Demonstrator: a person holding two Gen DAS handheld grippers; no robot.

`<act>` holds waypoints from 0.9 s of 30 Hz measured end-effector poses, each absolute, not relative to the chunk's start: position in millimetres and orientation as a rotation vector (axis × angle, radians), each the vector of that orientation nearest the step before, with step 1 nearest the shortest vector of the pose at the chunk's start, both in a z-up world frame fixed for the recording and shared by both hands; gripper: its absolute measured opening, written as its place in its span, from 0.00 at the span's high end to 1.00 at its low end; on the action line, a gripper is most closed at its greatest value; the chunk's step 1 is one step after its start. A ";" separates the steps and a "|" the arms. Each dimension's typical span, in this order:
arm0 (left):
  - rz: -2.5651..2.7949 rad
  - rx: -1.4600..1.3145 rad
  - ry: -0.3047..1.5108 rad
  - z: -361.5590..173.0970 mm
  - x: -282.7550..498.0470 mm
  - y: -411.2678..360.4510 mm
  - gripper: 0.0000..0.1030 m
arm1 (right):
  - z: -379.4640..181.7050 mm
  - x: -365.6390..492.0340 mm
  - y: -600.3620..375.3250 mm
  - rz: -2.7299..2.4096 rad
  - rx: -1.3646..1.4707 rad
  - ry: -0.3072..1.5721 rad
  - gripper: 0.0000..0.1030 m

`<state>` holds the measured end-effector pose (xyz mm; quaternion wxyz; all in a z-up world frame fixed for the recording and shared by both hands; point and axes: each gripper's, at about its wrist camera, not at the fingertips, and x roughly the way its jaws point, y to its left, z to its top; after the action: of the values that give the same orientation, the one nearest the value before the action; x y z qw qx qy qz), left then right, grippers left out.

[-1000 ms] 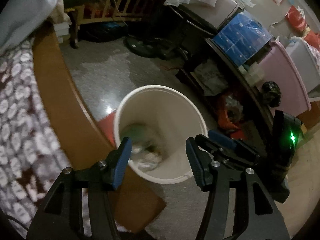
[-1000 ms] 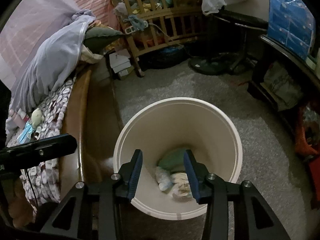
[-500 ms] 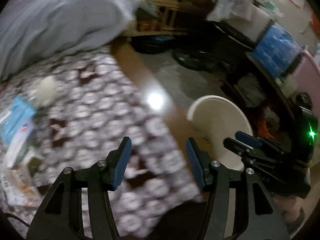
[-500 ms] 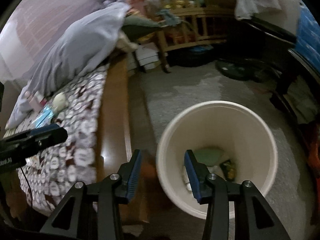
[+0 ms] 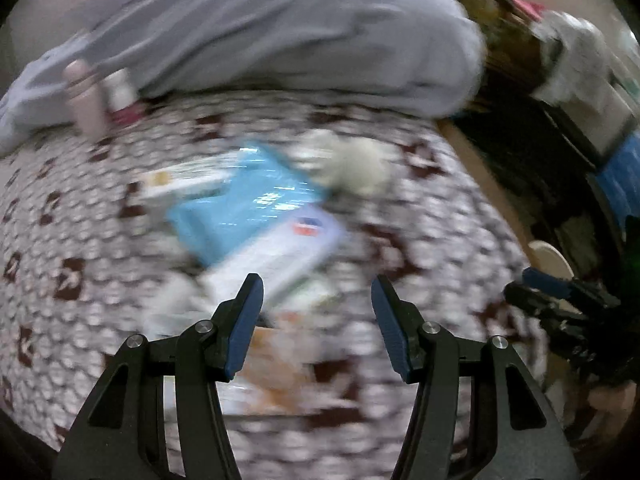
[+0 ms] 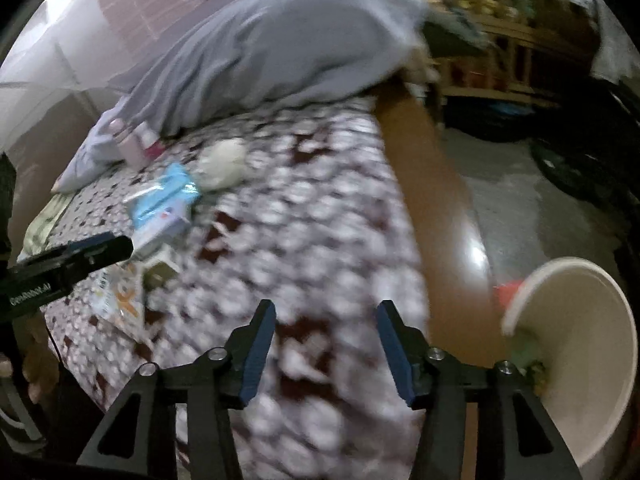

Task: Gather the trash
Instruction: 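Return both tools to the pile, reaching for the milk carton and plush toy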

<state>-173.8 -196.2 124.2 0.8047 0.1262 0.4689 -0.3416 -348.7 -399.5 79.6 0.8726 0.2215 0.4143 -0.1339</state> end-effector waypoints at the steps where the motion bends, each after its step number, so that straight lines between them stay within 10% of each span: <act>1: -0.713 0.265 1.004 123.7 -164.4 -188.9 0.47 | 81.5 -333.6 -395.8 -0.259 0.460 0.864 0.48; 22: -0.819 0.423 0.996 75.1 -18.0 -197.0 0.31 | 45.9 -156.9 -411.4 -0.178 0.638 0.857 0.35; 27: -0.831 0.517 0.980 67.2 -13.7 -221.1 0.29 | 48.9 -150.7 -408.7 -0.170 0.602 0.827 0.55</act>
<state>-13.7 -221.1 67.2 0.7697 0.2384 0.4518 -0.3829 -150.7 -408.7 48.9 0.8685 0.2879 0.3952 -0.0813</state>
